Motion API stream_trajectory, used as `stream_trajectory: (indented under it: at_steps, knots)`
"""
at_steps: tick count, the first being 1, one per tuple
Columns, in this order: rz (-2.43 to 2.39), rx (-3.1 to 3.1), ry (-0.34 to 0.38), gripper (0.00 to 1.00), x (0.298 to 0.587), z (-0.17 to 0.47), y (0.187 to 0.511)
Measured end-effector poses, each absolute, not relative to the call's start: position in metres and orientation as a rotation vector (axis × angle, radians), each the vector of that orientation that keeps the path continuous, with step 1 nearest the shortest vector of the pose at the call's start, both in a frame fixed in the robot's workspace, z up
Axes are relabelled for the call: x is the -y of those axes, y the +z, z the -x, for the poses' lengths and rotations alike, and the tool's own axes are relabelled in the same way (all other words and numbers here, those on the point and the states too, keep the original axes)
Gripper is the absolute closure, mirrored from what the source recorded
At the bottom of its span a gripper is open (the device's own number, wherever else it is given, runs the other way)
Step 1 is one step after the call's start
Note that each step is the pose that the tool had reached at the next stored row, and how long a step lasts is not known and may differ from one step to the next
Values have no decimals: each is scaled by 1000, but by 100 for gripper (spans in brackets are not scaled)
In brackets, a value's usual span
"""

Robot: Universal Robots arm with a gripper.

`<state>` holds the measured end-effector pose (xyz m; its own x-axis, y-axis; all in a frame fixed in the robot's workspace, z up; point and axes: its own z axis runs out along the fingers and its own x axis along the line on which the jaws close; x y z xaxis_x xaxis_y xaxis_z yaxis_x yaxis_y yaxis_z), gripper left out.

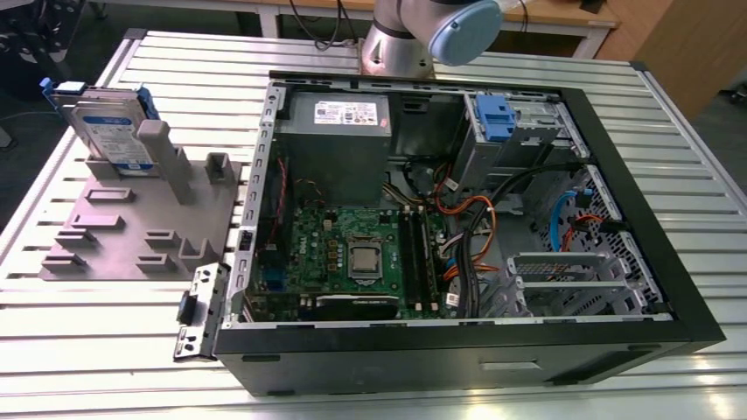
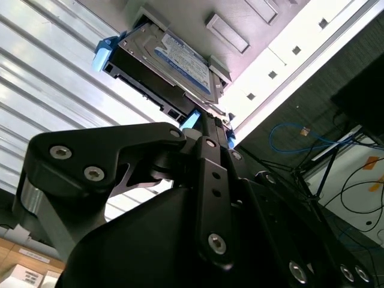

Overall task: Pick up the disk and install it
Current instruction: 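Pick up the disk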

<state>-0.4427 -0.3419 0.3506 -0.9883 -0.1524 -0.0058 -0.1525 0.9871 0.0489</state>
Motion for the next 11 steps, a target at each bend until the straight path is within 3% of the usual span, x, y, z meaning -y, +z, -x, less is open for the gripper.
stream_trajectory:
  at_steps: [11]
  knots:
    - [382,-3118,77,89,342,443,351]
